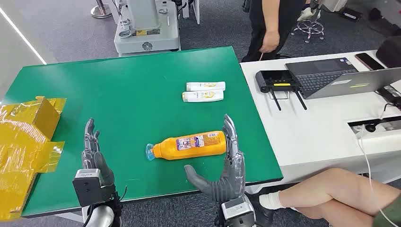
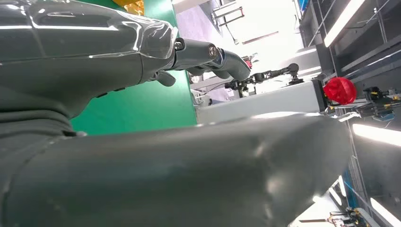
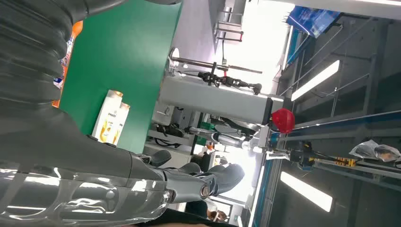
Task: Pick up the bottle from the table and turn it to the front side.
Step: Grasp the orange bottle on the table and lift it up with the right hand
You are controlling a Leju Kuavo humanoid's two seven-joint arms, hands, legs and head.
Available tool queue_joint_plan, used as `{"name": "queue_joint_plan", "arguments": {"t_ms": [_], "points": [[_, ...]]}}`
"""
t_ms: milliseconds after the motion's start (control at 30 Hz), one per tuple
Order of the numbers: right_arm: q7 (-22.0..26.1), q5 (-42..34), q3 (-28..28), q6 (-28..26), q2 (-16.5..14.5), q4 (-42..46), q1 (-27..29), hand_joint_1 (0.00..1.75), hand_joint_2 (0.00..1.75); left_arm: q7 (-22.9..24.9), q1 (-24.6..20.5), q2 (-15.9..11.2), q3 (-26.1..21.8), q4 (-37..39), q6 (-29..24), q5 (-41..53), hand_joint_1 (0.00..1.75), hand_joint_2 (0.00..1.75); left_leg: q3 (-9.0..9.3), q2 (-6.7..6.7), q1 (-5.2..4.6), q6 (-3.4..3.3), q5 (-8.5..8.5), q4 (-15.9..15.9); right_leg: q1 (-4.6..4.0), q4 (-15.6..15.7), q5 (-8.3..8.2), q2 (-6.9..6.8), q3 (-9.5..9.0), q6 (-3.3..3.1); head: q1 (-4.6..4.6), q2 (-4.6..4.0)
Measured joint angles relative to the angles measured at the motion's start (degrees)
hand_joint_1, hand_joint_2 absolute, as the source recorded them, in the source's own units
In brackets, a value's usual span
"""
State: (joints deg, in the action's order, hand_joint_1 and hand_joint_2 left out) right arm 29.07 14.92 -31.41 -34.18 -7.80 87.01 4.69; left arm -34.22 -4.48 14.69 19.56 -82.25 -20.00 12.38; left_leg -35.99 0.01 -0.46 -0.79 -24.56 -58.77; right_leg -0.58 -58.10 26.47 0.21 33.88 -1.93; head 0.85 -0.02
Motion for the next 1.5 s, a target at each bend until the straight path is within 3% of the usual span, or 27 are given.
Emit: {"name": "queue_joint_plan", "arguments": {"t_ms": [167,367,467,667,900,967,1067,1200,1333,1500], "points": [[-1.48,3.4,0.0,2.31,0.18,0.18,-0.13,0.0,1.75,-0.11,0.01,0.0,-0.03,0.02,0.01,-0.04,0.0,0.0,0.0,0.0,0.0,0.0,0.0,0.0,0.0,0.0,0.0,0.0,0.0,0.0,0.01,0.0],[-9.46,24.45,1.82,14.57,2.69,1.22,-1.6,0.0,1.75,-1.3,0.02,-0.01,-0.17,0.02,1.32,-0.93,0.0,0.0,0.0,-0.01,0.0,0.0,0.0,0.0,0.0,0.0,0.0,-0.01,-0.01,0.0,-0.01,0.0],[-12.84,29.58,3.68,20.87,7.16,1.07,-4.11,0.0,1.75,-1.82,0.02,-0.02,-0.23,0.02,2.33,-1.45,0.0,0.0,-0.01,-0.02,-0.02,-0.03,0.0,-0.01,0.02,0.01,-0.04,-0.01,-0.03,0.06,0.0,0.0],[-13.98,29.01,6.46,30.27,17.3,-0.75,-10.25,0.0,1.75,-2.3,0.07,-0.02,-0.49,0.02,3.56,-1.81,0.0,0.0,-0.04,-0.04,-0.09,-0.2,0.06,-0.09,0.1,0.02,-0.14,-0.03,-0.04,0.22,0.01,0.0],[-15.36,28.26,6.81,33.08,22.57,-2.23,-14.78,0.0,1.75,-2.55,0.08,-0.04,-0.56,0.04,3.85,-2.12,0.0,0.0,-0.12,-0.01,-0.12,-0.24,0.07,-0.09,0.09,0.0,-0.18,0.02,-0.02,0.2,0.0,0.0],[-16.04,24.03,5.4,40.63,25.33,-4.79,-20.81,0.0,1.75,-2.97,-0.05,-0.11,-0.58,0.17,4.16,-2.85,0.0,0.0,-0.19,0.18,-0.2,-0.28,0.1,-0.07,0.12,-0.04,-0.28,0.22,0.07,0.19,-0.07,0.0],[-14.61,16.98,1.21,54.92,29.46,-12.58,-34.88,0.0,1.75,-3.86,-0.35,-0.19,-0.83,0.58,4.55,-3.98,0.0,0.0,-0.22,0.32,-0.22,-0.44,0.29,-0.06,0.15,-0.06,-0.45,0.34,0.17,0.31,0.02,0.0],[-14.37,9.63,-7.19,66.59,30.18,-24.69,-52.63,0.0,1.75,-4.59,-0.77,-0.16,-1.49,0.97,5.25,-4.42,0.0,0.0,-0.3,0.16,-0.22,-0.49,0.53,-0.09,0.17,-0.06,-0.59,0.18,0.25,0.37,0.07,0.0],[-16.21,2.14,-16.52,69.94,28.29,-34.55,-64.02,0.0,1.75,-4.71,-1.55,-0.15,-1.53,1.37,5.47,-4.62,0.0,0.0,-0.34,-0.11,-0.17,-0.46,0.6,-0.09,0.15,-0.08,-0.58,-0.09,0.24,0.37,0.06,0.0],[-17.18,-1.6,-25.16,69.36,25.25,-43.13,-69.9,0.0,1.75,-4.71,-2.27,-0.15,-1.53,1.82,5.0,-5.27,0.0,0.0,-0.37,-0.14,-0.17,-0.46,0.59,-0.09,0.15,-0.07,-0.55,-0.12,0.25,0.41,0.07,0.0]]}}
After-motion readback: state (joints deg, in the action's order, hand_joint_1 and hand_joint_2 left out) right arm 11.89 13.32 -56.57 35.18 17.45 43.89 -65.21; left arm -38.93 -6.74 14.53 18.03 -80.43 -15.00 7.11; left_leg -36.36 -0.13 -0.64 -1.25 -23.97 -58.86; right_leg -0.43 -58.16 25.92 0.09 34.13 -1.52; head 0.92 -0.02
